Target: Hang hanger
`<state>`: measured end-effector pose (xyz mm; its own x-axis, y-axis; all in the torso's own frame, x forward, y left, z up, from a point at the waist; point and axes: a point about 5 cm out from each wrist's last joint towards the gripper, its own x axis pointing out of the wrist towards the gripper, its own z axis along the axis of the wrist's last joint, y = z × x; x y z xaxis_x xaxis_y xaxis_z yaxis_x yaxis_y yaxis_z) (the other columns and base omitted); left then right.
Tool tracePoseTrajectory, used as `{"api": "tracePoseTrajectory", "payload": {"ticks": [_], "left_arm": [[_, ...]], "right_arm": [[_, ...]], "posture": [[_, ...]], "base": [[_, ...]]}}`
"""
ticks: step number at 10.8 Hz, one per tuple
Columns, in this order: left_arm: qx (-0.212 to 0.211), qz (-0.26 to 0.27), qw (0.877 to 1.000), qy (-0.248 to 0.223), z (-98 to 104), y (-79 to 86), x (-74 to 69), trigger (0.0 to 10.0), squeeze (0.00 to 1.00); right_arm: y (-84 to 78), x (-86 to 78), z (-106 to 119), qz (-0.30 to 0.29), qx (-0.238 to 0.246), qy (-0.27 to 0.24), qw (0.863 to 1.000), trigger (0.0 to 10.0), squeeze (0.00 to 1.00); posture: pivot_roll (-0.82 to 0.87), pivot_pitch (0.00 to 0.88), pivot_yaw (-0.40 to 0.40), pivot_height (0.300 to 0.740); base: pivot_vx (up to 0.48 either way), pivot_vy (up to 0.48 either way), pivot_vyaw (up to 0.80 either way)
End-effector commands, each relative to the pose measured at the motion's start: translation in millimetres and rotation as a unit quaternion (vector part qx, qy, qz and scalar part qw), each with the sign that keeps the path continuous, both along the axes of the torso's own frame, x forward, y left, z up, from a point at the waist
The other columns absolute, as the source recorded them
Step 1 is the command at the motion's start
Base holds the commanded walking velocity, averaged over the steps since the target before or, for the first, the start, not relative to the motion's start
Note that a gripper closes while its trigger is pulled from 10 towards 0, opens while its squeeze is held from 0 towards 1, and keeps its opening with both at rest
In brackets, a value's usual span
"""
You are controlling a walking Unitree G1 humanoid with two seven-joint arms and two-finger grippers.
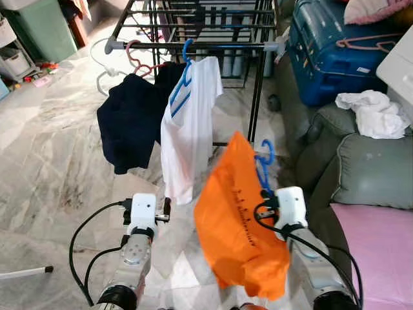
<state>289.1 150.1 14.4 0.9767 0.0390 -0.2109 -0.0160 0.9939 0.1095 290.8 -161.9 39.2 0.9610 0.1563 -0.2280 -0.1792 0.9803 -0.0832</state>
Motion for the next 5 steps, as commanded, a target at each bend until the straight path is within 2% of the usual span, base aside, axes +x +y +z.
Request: {"api": "tracePoseTrajectory", "payload": {"ticks": [1,2,4,5], "left_arm": [[-0.002,0.025,1.0,-0.001,-1,9.7,-1.8,10.0,0.0],[-0.006,0.027,1.0,-0.008,1,14.8,-3.3,10.0,0.0],[-0.004,0.016,1.0,0.002,-5,12.1,-8.7,10.0,0.0],[-0.003,0.015,1.0,0.006,-5,9.9,-8.1,10.0,0.0]], "right_arm": [[1.5,-0.4,3,0.011,0.003,-0.011,1.0,10.0,0.0],[3.4,-2.0,4,0.017,0.001,-0.013,1.0,10.0,0.0],[5.5,1.3,8,-0.009,0.033,-0.015,0.999,10.0,0.0],[9.8,5.1,14,0.001,0.032,-0.026,0.999,10.0,0.0]], "posture": [[-0.23,0.068,0.022,0.74],[-0.24,0.096,0.021,0.74],[-0.26,0.124,0.046,0.74],[-0.26,0.139,0.055,0.74]], "base": [[0.0,0.277,0.0],[0.0,0.289,0.0],[0.0,0.362,0.0],[0.0,0.42,0.0]]}}
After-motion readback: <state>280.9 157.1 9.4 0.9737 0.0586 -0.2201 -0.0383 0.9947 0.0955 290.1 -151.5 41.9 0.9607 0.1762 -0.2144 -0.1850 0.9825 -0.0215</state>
